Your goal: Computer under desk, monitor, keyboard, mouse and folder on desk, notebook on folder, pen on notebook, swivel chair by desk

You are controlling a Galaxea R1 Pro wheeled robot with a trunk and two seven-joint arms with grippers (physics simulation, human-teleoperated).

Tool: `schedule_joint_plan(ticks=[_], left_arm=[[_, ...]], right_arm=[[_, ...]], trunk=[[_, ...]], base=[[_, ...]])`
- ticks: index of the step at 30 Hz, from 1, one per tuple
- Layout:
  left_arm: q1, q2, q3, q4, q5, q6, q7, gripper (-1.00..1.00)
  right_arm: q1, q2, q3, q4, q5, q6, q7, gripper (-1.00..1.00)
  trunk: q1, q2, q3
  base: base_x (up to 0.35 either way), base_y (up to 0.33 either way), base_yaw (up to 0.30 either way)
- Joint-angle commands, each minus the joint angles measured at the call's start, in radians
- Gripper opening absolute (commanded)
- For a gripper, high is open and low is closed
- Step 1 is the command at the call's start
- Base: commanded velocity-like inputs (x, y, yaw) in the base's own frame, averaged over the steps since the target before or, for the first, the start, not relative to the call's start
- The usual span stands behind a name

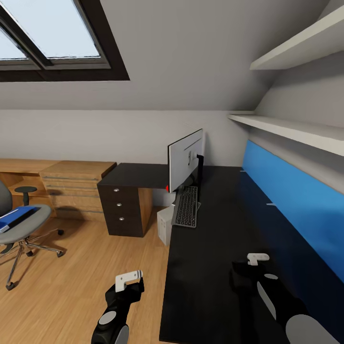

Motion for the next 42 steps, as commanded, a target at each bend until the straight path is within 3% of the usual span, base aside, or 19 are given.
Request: schedule_joint_plan(ticks=[1, 5, 10, 16, 27, 28, 42], left_arm=[[-0.001, 0.0, -0.002, -0.001, 0.009, 0.003, 0.008, 1.0], [-0.001, 0.0, -0.002, -0.001, 0.009, 0.003, 0.008, 1.0], [-0.001, 0.0, -0.002, -0.002, 0.009, 0.003, 0.008, 1.0], [-0.001, 0.0, -0.002, -0.001, 0.009, 0.002, 0.009, 1.0], [-0.001, 0.0, -0.002, -0.003, 0.009, 0.003, 0.01, 1.0], [-0.001, 0.0, -0.002, -0.003, 0.009, 0.003, 0.01, 1.0], [-0.001, 0.0, -0.002, -0.003, 0.01, 0.003, 0.01, 1.0]], right_arm=[[0.0, 0.001, -0.005, -0.002, 0.001, 0.006, 0.007, 1.0], [0.0, 0.001, -0.005, -0.002, 0.001, 0.006, 0.007, 1.0], [0.0, 0.001, -0.005, -0.002, 0.001, 0.006, 0.007, 1.0], [0.0, 0.001, -0.005, -0.002, 0.001, 0.006, 0.007, 1.0], [0.0, 0.001, -0.004, -0.002, 0.001, 0.006, 0.007, 1.0], [0.0, 0.001, -0.004, -0.002, 0.001, 0.006, 0.007, -1.0], [0.0, 0.001, -0.003, -0.003, 0.001, 0.026, 0.007, -1.0]], trunk=[[0.0, -0.001, -0.001], [0.015, -0.029, -0.014], [0.015, -0.029, -0.014], [0.038, -0.071, -0.032], [0.038, -0.071, -0.032], [0.038, -0.071, -0.032], [0.038, -0.071, -0.032]], base=[[0.0, 0.0, 0.0], [0.0, 0.0, 0.0], [0.0, 0.0, 0.0], [0.0, 0.0, 0.0], [0.0, 0.0, 0.0], [0.0, 0.0, 0.0], [0.0, 0.0, 0.0]])
